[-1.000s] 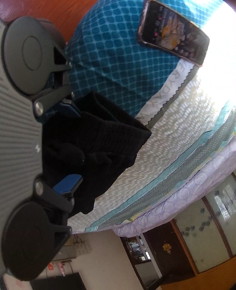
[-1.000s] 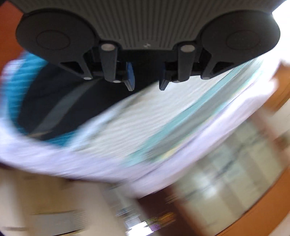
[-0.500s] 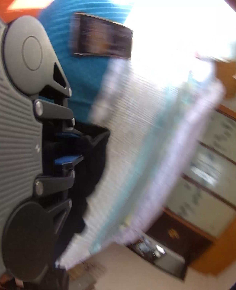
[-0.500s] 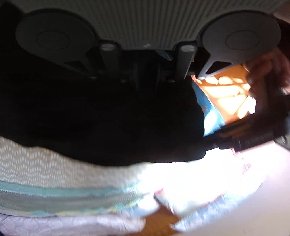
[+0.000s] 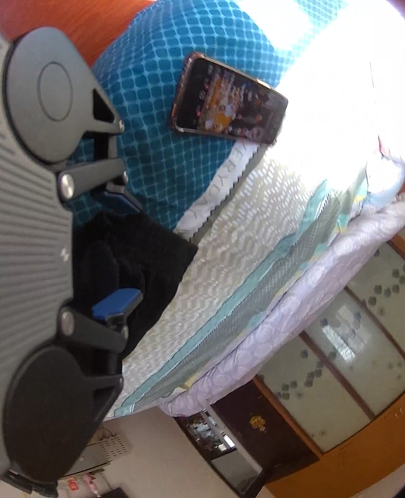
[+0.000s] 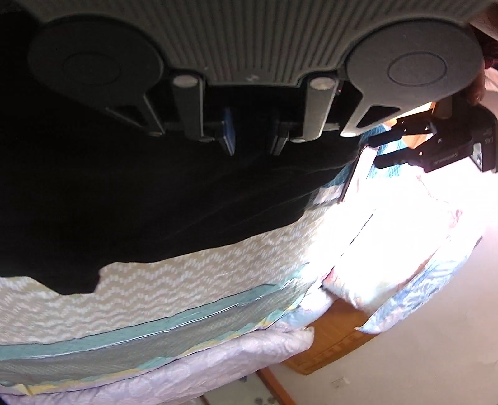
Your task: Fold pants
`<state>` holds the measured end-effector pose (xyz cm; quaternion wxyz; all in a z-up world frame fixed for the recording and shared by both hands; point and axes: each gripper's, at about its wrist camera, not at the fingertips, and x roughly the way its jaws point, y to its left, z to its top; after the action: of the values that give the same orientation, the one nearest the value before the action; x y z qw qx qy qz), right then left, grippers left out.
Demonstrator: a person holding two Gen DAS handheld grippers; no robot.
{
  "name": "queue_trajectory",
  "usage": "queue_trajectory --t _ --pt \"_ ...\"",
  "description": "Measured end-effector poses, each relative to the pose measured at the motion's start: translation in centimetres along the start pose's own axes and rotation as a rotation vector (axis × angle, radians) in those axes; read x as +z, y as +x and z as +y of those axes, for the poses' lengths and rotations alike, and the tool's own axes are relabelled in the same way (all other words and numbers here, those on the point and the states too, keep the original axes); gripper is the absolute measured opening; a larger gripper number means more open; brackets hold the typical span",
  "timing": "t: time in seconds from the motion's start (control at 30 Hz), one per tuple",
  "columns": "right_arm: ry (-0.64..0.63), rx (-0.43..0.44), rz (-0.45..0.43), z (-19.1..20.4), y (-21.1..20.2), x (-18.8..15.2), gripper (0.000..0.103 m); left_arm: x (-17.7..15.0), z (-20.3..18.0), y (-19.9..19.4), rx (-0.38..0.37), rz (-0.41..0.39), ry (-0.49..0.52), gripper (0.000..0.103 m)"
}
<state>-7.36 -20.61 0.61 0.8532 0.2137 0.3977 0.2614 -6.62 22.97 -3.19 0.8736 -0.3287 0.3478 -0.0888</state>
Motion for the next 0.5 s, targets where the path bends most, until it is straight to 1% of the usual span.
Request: queue_trajectory --t 0.07,0.13,0.2,0.23,0.27,0.3,0.33,0.37,0.4,0.43,0.47,0.5 --pt "0.027 -0.013 -0.022 -0.8 -0.5 0.1 0.028 -0.7 -2.4 0.6 -0.048 0.027 0.080 0.055" --pt "0.045 -0.025 -0.022 -1.2 -0.4 0.1 0.028 -1.7 -4.2 1.9 -0.082 0.074 0.151 0.054" --pt "0.083 -0.041 0.002 -2.0 -0.1 -0.4 0.028 -2.9 -5.0 3.4 -0.062 0.125 0.190 0.054" --pt "0.104 -0.053 0.029 -2.5 0.4 -0.6 0.028 -3.3 -5.0 4.2 -0.041 0.156 0.196 0.053" --pt "0.127 -0.088 0.080 -3.0 1.1 -1.0 0.028 -3.8 -4.8 4.8 -0.009 0.187 0.193 0.049" --pt "0.142 -0.108 0.105 -3.4 1.6 -1.3 0.024 -3.9 -4.5 5.0 0.004 0.202 0.190 0.049" --pt "0.161 -0.093 0.086 -3.6 1.5 -1.3 0.023 -3.9 -4.3 4.6 -0.001 0.199 0.185 0.048" --pt "0.183 -0.079 0.085 -3.8 1.4 -1.3 0.023 -3.6 -4.1 4.0 -0.007 0.187 0.181 0.049" --pt "0.184 -0.077 0.081 -3.8 1.4 -1.1 0.024 -3.1 -4.0 3.3 -0.008 0.170 0.177 0.051" --pt "0.174 -0.079 0.066 -3.6 1.2 -1.1 0.024 -2.7 -3.8 2.6 -0.006 0.151 0.168 0.058" --pt "0.169 -0.076 0.054 -3.5 1.4 -0.9 0.030 -2.2 -3.3 2.0 -0.003 0.134 0.147 0.066" --pt "0.166 -0.070 0.046 -3.3 1.5 -0.9 0.032 -2.0 -2.9 1.5 -0.001 0.128 0.122 0.072"
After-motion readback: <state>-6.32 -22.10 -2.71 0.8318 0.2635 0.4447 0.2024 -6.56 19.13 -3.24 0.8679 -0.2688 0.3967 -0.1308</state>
